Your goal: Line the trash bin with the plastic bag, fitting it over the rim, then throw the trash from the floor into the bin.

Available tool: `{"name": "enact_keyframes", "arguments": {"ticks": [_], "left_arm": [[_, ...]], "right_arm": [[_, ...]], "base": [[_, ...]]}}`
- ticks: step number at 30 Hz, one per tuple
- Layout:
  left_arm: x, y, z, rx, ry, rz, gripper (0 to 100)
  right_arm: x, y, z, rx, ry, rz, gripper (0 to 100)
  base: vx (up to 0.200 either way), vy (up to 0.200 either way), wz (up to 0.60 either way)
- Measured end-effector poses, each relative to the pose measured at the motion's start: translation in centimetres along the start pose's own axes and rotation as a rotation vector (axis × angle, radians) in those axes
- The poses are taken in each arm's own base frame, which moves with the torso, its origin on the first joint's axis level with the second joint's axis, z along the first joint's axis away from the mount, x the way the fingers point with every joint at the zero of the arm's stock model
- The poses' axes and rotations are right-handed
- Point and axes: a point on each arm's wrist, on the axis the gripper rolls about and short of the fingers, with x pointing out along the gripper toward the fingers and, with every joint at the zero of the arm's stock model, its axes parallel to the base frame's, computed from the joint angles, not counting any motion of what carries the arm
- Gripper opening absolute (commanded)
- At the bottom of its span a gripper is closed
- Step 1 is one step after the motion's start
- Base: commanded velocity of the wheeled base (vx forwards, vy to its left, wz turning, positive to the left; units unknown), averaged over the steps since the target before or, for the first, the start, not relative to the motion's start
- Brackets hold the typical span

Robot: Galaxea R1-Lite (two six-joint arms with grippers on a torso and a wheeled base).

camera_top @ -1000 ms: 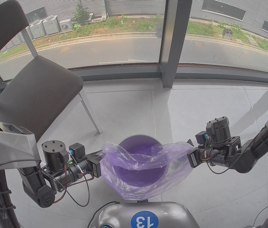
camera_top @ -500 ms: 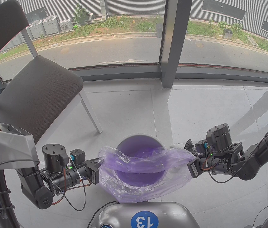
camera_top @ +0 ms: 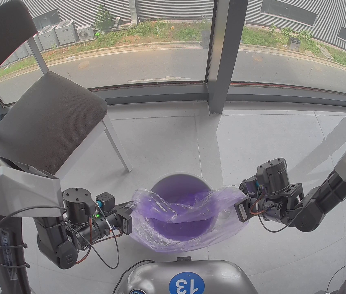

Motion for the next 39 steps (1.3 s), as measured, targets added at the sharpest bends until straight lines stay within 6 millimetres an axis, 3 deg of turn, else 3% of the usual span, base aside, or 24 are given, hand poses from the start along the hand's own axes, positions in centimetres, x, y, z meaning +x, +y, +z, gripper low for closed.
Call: {"name": "enact_keyframes", "arguments": {"ticks": [8, 16, 32, 39], "left_arm": [[1.5, -0.1, -0.3, -0.017, -0.010, 0.034, 0], [0.8, 0.3, 0.4, -0.026, -0.030, 0.050, 0], [-4.4, 0.9, 2.6, 0.003, 0.087, 0.010, 0], [-5.5, 0.8, 2.9, 0.036, 0.108, -0.007, 0]], "right_arm": [[2.1, -1.0, 1.3, 0.043, -0.050, -0.081, 0], [2.1, -1.0, 0.8, 0.026, -0.028, -0.083, 0], [-4.1, -1.3, -1.2, -0.103, 0.059, -0.035, 0], [-5.4, -1.5, -1.4, -0.136, 0.050, -0.034, 0]], "base": [[0.000, 0.000, 0.00], [0.000, 0.000, 0.00], [0.000, 0.000, 0.00], [0.000, 0.000, 0.00]]}}
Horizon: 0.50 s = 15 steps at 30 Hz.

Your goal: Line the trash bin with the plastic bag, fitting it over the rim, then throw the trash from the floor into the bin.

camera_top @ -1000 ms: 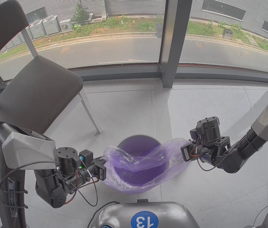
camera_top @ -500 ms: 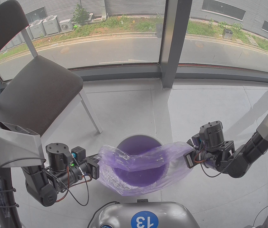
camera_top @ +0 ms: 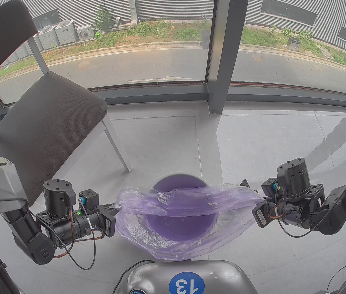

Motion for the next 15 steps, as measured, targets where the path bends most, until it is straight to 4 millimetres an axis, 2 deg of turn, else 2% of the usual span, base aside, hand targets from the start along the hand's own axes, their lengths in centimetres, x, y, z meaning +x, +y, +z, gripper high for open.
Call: {"name": "enact_keyframes", "arguments": {"ticks": [7, 15], "left_arm": [[-0.48, -0.21, -0.04, 0.001, 0.012, -0.023, 0], [-0.15, -0.40, -0.55, 0.028, 0.034, -0.033, 0]], "right_arm": [[-0.36, -0.03, -0.38, -0.010, 0.014, 0.003, 0], [-0.28, 0.36, -0.68, -0.026, 0.041, 0.016, 0]], "base": [[0.000, 0.000, 0.00], [0.000, 0.000, 0.00]]}}
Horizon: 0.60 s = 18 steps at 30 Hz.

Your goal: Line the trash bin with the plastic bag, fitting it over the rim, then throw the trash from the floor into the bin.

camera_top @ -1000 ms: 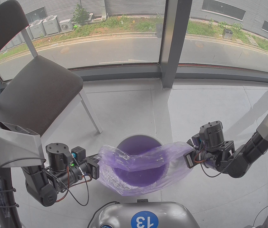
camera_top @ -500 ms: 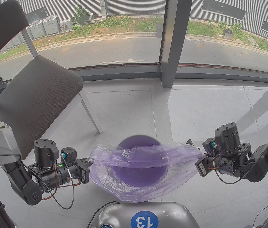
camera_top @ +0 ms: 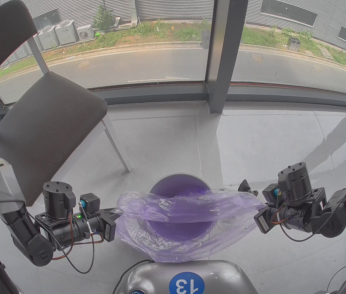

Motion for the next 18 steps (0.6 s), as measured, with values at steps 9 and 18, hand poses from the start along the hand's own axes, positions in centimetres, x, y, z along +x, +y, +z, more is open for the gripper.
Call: {"name": "enact_keyframes", "arguments": {"ticks": [9, 18], "left_arm": [[1.1, 0.1, -0.8, 0.002, 0.031, -0.006, 0], [3.0, 0.9, -1.2, -0.016, 0.031, 0.011, 0]], "right_arm": [[1.4, 0.4, 0.5, -0.005, 0.010, 0.004, 0], [4.1, 0.0, 2.3, 0.021, -0.010, -0.019, 0]], "base": [[0.000, 0.000, 0.00], [0.000, 0.000, 0.00]]}}
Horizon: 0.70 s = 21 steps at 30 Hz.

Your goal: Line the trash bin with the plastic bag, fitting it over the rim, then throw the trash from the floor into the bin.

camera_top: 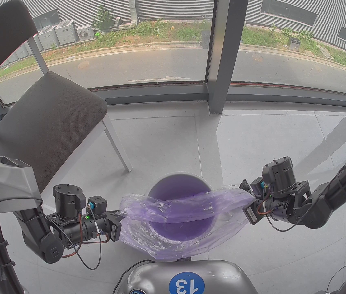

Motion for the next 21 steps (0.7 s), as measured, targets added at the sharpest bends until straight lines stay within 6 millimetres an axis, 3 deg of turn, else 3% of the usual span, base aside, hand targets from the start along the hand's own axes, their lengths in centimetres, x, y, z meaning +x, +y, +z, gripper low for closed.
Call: {"name": "enact_keyframes", "arguments": {"ticks": [10, 15, 21], "left_arm": [[2.9, 0.4, 0.4, -0.025, -0.181, 0.033, 0], [4.3, -0.8, -0.6, -0.032, -0.169, 0.060, 0], [5.3, -1.8, -0.2, -0.025, -0.180, 0.142, 0]], "right_arm": [[2.9, -0.3, 1.6, 0.043, -0.029, -0.027, 0], [4.4, -0.2, 2.6, 0.077, -0.054, -0.040, 0], [5.4, -0.1, 3.4, 0.100, -0.076, -0.069, 0]], "base": [[0.000, 0.000, 0.00], [0.000, 0.000, 0.00], [0.000, 0.000, 0.00]]}}
